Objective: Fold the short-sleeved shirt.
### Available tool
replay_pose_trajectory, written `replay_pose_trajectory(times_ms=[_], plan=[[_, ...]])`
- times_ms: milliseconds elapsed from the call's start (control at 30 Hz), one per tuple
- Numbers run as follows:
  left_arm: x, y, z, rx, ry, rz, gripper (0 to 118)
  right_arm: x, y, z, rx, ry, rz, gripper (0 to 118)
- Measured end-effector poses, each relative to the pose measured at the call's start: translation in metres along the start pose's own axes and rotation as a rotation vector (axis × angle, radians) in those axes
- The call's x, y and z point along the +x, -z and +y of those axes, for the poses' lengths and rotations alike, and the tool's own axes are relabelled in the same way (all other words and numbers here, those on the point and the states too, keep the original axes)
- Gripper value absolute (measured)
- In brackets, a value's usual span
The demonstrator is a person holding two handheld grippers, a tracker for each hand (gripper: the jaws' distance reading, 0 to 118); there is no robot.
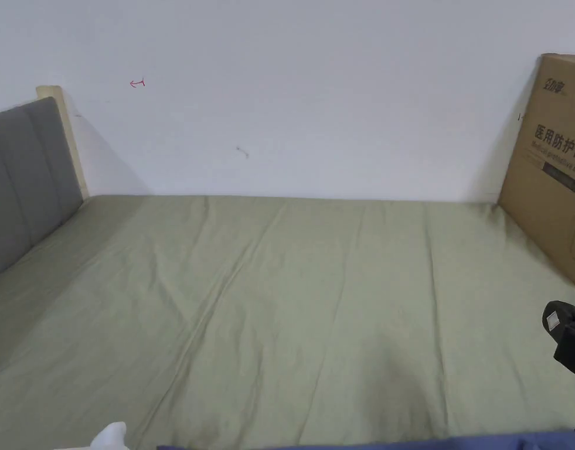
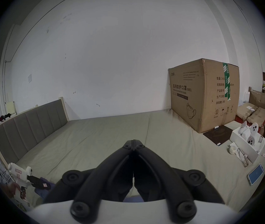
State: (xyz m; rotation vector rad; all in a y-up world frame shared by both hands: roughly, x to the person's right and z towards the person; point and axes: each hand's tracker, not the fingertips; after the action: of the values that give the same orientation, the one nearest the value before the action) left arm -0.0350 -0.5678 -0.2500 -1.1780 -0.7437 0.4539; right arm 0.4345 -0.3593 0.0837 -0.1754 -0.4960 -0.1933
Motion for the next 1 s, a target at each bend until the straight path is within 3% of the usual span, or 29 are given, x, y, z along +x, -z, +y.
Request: replay_pose_trajectory(times_ms=[100,267,367,533,667,700,733,767,800,1000], plan=[[0.034,-0.034,-0.005,0.029,0.214,0.244,8,0.003,-0.001,0.003,0.003,-0.008,0.010,0],[0.053,-0.069,-0.005,0.117,0.357,0.511,8,0.008,-0.004,0.006,0.000,0.005,0.032,0],[0.102,-0.066,-0.008,0.106,0.448,0.437,8,0.010,-0.007,0.004,0.002,0.020,0.042,0],[0.215,-0.007,-0.036,-0.091,0.435,0.078,8,0.015,-0.014,0.000,-0.016,0.035,0.062,0],[0.261,0.072,-0.051,-0.236,0.423,0.026,9,0.024,-0.027,-0.003,-0.016,0.046,0.060,0],[0.268,0.089,-0.054,-0.256,0.431,0.018,15,0.026,-0.029,-0.004,-0.018,0.045,0.057,0],[0.274,0.103,-0.056,-0.265,0.431,0.026,32,0.029,-0.031,-0.005,-0.023,0.043,0.049,0],[0.277,0.110,-0.059,-0.269,0.417,0.028,67,0.032,-0.033,-0.005,-0.027,0.041,0.041,0],[0.278,0.113,-0.060,-0.277,0.403,0.016,86,0.035,-0.034,-0.006,-0.031,0.041,0.036,0],[0.261,0.072,-0.050,-0.237,0.397,-0.011,93,0.049,-0.037,-0.006,-0.041,0.057,0.019,0]])
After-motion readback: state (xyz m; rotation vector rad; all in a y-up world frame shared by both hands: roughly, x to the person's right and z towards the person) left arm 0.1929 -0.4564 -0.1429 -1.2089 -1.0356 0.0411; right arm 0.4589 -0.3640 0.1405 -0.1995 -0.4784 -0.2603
